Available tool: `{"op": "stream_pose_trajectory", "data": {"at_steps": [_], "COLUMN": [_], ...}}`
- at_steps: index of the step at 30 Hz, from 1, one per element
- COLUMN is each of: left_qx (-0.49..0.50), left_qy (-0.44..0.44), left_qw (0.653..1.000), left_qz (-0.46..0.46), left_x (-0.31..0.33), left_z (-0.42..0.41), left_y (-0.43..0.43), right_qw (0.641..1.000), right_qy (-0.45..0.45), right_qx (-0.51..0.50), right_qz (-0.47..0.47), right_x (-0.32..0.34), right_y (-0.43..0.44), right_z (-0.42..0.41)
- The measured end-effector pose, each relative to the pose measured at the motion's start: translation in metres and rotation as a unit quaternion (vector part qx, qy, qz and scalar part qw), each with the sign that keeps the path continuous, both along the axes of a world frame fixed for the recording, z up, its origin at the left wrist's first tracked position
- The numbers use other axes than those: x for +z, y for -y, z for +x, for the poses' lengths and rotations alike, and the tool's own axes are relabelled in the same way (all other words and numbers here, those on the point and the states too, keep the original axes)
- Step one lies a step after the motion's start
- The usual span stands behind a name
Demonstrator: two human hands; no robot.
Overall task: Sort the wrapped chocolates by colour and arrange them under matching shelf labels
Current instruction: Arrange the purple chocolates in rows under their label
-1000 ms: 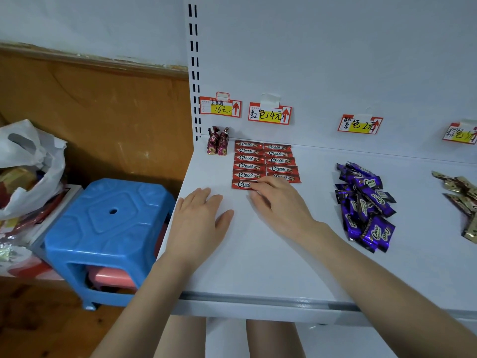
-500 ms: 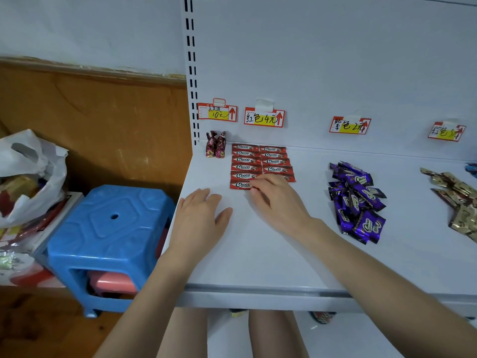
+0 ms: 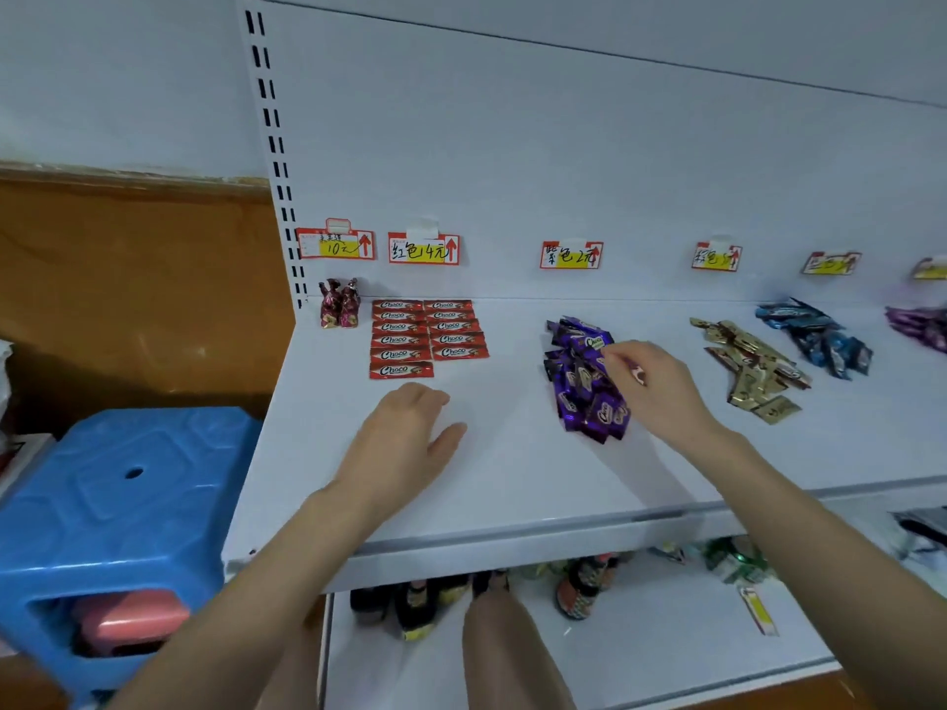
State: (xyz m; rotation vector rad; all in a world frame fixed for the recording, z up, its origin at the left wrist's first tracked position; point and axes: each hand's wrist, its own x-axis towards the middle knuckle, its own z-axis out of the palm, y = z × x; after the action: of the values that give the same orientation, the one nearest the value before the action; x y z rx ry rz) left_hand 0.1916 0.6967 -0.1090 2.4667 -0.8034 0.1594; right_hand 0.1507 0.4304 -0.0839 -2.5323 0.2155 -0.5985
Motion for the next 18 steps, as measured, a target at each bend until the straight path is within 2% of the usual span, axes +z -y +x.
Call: {"op": "stream_pose_trajectory", "data": {"at_steps": [6, 8, 10, 12, 18], "left_qx": [-0.092, -0.086, -0.061, -0.042, -0.026], "left_qy": [-0.047, -0.034, -0.023, -0.036, -0.074], "left_qw": [0.995, 0.996, 0.997, 0.996, 0.993], "left_qz": [0.003, 0.001, 0.041, 0.077, 0.085], "left_x": [0.002, 0.001, -0.004, -0.008, -0.012], "left_z": [0.001, 0.005, 0.012, 0.019, 0.041], "left_y": [0.099, 0.125, 0.142, 0.152, 0.161], "right_qw": [0.997, 0.995, 0.993, 0.99, 0.981], "right_qy": [-0.069, -0.093, -0.109, -0.132, -0.168], "right_qx": [-0.024, 0.0, 0.029, 0.051, 0.092], "right_qz": [0.037, 0.024, 0.014, 0.007, 0.027], "right_x": [-0.006, -0.009, -0.013, -0.016, -0.026], "right_y": [0.054, 0.061, 0.066, 0.071, 0.074], "right_z": [0.047, 0.062, 0.077, 0.091, 0.117]}}
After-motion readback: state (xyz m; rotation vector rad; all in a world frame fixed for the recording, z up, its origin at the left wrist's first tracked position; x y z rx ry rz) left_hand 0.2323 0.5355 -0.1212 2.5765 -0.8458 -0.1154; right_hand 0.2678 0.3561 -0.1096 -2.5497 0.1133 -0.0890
